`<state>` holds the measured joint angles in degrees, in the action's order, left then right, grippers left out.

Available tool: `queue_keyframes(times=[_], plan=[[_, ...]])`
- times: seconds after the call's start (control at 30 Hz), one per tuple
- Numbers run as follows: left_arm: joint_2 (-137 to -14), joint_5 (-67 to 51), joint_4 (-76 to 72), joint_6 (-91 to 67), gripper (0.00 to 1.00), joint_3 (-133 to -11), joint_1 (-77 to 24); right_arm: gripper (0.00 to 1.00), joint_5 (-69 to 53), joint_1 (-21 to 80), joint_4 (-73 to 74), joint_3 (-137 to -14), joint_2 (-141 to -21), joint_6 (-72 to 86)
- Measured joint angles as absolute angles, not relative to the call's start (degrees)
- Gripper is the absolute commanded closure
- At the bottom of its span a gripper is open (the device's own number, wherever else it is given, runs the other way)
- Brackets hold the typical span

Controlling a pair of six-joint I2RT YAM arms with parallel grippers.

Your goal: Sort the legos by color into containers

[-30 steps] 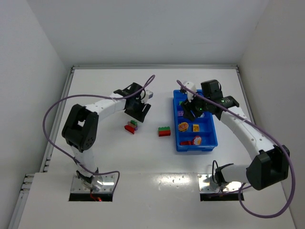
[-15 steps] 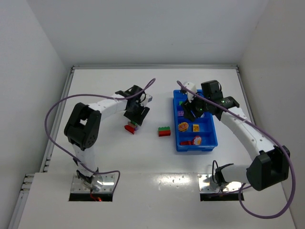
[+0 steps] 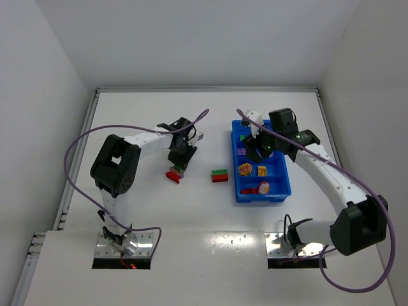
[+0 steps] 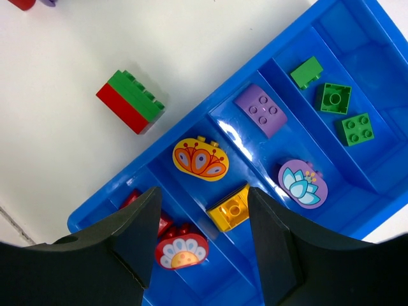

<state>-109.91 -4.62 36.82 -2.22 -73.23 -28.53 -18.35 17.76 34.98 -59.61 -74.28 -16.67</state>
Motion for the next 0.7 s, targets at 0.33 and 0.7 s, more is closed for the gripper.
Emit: queue_keyframes(times=[0.33,0.7], plan=[[-109.9,-6.6,36.9,-2.6,1.0,-75.6,-26.4,0.43,-18.7,17.8,34.7,-59.6,-74.3,-16.2],[-110.9,-19.9,29.9,-16.3,1.0,-92.4,-13.1,0.34,-26.6,18.3,30.0,-61.2,-77.0,-8.3]])
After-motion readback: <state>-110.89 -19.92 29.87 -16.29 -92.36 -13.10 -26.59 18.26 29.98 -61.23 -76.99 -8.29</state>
